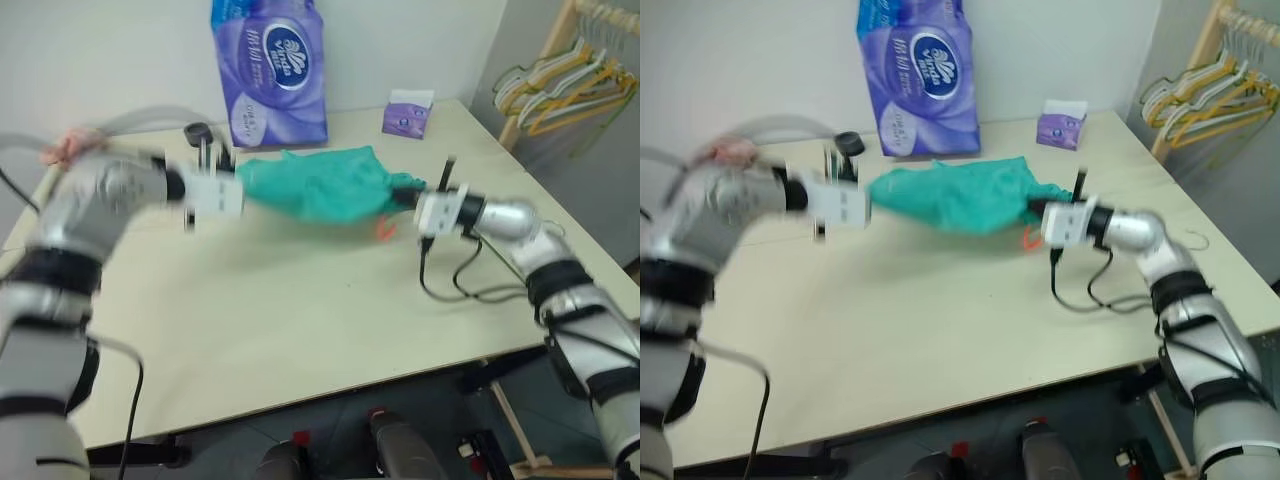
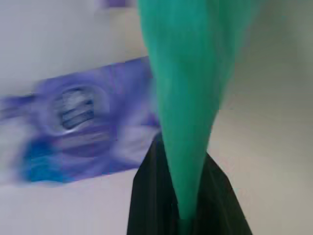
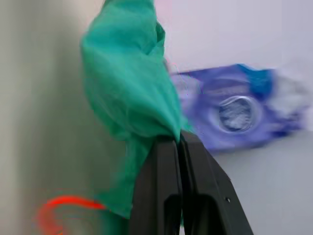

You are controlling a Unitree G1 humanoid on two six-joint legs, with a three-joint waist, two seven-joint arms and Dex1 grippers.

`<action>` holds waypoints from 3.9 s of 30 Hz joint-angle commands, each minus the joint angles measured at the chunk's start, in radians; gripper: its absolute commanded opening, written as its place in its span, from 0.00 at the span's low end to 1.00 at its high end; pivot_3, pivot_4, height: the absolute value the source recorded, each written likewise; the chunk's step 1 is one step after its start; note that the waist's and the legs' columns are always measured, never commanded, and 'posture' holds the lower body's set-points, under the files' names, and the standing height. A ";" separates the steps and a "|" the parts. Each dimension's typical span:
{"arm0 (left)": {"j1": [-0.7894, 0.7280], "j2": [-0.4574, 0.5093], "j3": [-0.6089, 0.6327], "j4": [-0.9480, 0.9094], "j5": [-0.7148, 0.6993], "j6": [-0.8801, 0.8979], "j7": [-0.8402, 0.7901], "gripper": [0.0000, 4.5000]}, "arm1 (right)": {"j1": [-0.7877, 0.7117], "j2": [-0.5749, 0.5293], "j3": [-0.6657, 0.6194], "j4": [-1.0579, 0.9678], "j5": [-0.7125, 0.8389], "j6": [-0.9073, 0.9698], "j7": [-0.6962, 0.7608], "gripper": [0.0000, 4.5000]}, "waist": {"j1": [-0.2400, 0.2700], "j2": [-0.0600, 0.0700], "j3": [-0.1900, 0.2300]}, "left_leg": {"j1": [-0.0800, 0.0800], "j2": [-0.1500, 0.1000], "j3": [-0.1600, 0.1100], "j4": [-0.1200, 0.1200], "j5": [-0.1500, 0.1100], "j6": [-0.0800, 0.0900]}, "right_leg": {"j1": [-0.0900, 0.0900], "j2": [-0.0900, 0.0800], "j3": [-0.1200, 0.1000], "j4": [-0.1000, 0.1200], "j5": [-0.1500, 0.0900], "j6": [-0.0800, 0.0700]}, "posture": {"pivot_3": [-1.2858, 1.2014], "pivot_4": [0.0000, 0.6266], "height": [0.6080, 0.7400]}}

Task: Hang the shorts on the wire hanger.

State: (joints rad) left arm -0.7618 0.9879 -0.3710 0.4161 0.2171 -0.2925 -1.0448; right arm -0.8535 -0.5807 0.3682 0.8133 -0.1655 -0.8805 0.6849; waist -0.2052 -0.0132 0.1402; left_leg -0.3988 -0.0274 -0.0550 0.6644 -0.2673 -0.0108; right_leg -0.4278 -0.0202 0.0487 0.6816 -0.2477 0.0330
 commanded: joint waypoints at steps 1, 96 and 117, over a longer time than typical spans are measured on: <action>0.196 0.118 0.079 -0.298 -0.198 0.199 -0.216 0.01 | 0.120 -0.049 -0.003 -0.269 0.123 0.088 0.146 0.00 | -0.004 -0.001 0.001 | -0.003 0.000 0.000 0.001 0.000 0.000 | -0.005 0.000 0.000 0.000 0.000 0.000 | 0.46 0.19 1.00; 0.092 -0.426 0.133 -0.440 -0.525 0.604 -0.144 1.00 | 0.257 -0.188 -0.530 -0.054 0.301 1.389 -0.186 0.01 | 0.014 -0.013 -0.003 | 0.024 -0.001 0.003 0.000 -0.006 0.007 | 0.025 0.006 0.004 -0.007 -0.006 -0.003 | 0.42 0.19 1.00; -0.095 -0.308 0.353 -0.007 -0.560 0.733 -0.168 1.00 | 0.296 -0.209 -0.317 -0.932 0.200 1.147 0.016 0.01 | 0.005 -0.006 0.001 | 0.020 -0.001 -0.001 0.000 -0.007 0.006 | 0.021 0.001 -0.004 -0.005 -0.007 -0.002 | 0.42 0.19 1.00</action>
State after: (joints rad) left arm -0.8316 0.6586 -0.0386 0.4307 -0.3121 0.4015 -1.1684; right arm -0.5297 -0.7796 0.0422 -0.0594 0.0561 0.3119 0.6845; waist -0.2003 -0.0192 0.1413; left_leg -0.3784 -0.0288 -0.0558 0.6646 -0.2739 -0.0044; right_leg -0.4074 -0.0188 0.0448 0.6766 -0.2544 0.0311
